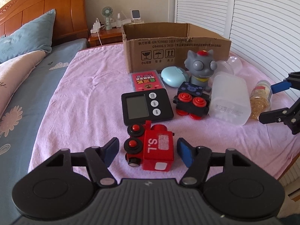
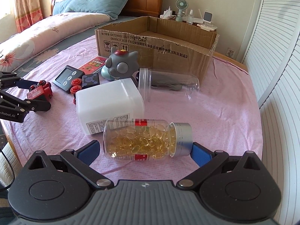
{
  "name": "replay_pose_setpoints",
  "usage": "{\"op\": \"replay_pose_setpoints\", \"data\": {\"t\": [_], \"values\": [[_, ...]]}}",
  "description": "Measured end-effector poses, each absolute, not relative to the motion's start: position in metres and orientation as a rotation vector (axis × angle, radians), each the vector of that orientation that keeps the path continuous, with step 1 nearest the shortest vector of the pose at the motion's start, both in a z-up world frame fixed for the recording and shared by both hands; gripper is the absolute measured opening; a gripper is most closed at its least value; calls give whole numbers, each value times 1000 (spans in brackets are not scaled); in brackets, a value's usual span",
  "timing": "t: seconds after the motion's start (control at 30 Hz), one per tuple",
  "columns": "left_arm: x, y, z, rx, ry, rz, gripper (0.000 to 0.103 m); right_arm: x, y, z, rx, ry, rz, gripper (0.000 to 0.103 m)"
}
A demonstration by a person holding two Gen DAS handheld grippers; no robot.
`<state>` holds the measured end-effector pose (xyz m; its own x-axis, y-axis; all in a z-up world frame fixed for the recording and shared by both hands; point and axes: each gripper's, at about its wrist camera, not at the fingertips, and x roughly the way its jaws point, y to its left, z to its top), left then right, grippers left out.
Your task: Organize rigid objects
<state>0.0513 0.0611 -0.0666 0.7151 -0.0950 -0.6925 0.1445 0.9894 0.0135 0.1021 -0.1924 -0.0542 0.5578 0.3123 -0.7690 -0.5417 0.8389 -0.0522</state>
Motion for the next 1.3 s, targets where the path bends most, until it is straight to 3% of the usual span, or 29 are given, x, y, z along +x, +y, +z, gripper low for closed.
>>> {"op": "replay_pose_setpoints", "data": {"t": [0.27, 0.73, 0.97, 1.3], "values": [[54, 69, -66, 34, 757, -166, 50, 104, -186, -55, -301, 844, 479, 103], [59, 73, -66, 37, 757, -202, 50, 116, -173, -58, -380, 828, 441, 103], [63, 72, -64, 48, 777, -211, 49, 116, -171, -54, -381, 846, 455, 96], [69, 75, -43, 64, 806, -230, 48, 121, -181, -38, -357, 887, 446, 96]]}}
